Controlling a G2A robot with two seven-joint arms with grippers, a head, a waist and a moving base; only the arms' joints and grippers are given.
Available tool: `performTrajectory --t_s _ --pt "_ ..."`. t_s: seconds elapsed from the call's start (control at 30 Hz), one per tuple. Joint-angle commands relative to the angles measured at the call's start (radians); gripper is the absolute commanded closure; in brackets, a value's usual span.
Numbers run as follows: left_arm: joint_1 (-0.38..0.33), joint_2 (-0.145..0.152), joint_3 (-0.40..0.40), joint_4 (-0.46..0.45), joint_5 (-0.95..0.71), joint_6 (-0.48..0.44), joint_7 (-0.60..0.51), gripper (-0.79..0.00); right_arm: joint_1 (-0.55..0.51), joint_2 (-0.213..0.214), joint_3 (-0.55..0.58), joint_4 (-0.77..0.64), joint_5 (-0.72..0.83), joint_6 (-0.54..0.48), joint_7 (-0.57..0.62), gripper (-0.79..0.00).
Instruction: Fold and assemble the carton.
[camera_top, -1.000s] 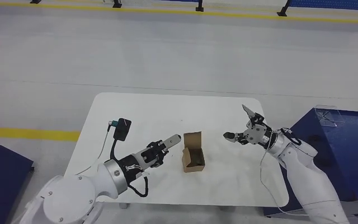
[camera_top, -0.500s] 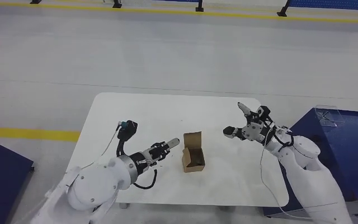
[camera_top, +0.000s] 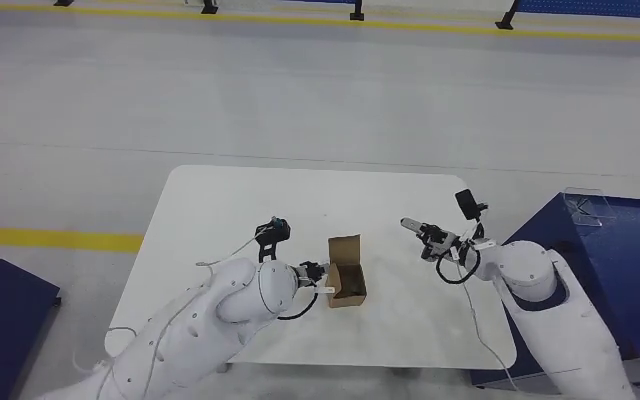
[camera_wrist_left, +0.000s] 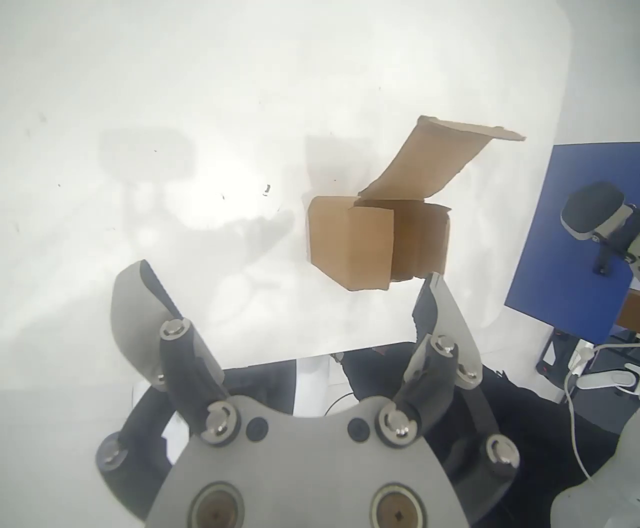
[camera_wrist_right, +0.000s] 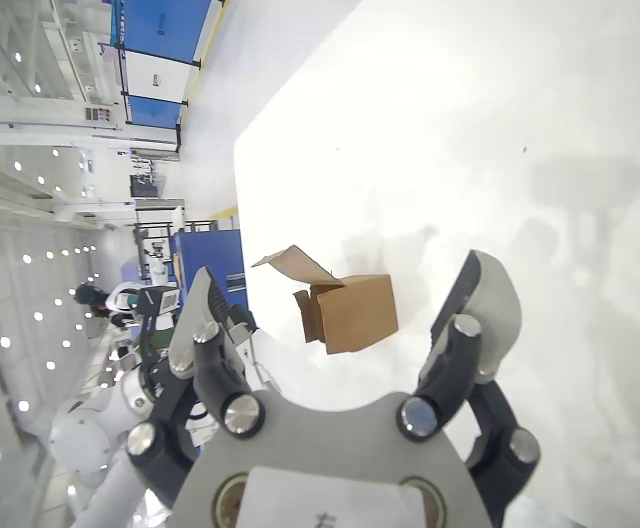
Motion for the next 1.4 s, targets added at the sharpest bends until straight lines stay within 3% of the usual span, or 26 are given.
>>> performTrajectory --t_s 0.0,0.17,0.4,0.53,0.87,1.03,1.2,1.3,1.37 --pt "-0.014 -0.019 0.016 0.033 -0.003 0.0 -0.002 -0.785 0.013 -0.002 -0.045 0.006 -0.123 0.011 0.016 -0.785" --pt "-0.037 -0.068 0.06 0.114 -0.019 0.0 0.002 -0.785 0.046 -0.007 -0.193 -0.001 -0.37 0.021 0.069 -0.785" --pt "-0.065 -0.13 0.101 0.212 -0.013 0.0 0.003 -0.785 0.052 -0.009 -0.201 -0.003 -0.381 0.027 0.072 -0.785" --pt "-0.075 -0.158 0.109 0.257 -0.01 0.0 -0.002 -0.785 0.034 -0.009 -0.196 -0.007 -0.359 -0.024 0.089 -0.785" --pt "-0.077 -0.198 0.093 0.303 -0.033 0.0 -0.002 -0.785 0.053 -0.028 -0.267 -0.007 -0.405 -0.023 0.087 -0.785" --pt "-0.038 -0.185 0.007 0.215 -0.036 0.0 0.017 -0.785 0.069 -0.039 -0.29 -0.005 -0.4 -0.026 0.089 -0.785" --pt "0.056 -0.127 -0.124 0.093 0.067 0.0 -0.002 -0.785 0.081 -0.049 -0.325 0.002 -0.423 -0.013 0.093 -0.785" --pt "0.109 -0.101 -0.143 0.07 0.079 0.0 -0.002 -0.785 0.091 -0.059 -0.356 0.01 -0.451 0.001 0.084 -0.785" --pt "0.108 -0.091 -0.121 0.101 0.103 0.0 -0.002 -0.785 0.099 -0.065 -0.372 0.016 -0.462 0.008 0.081 -0.785"
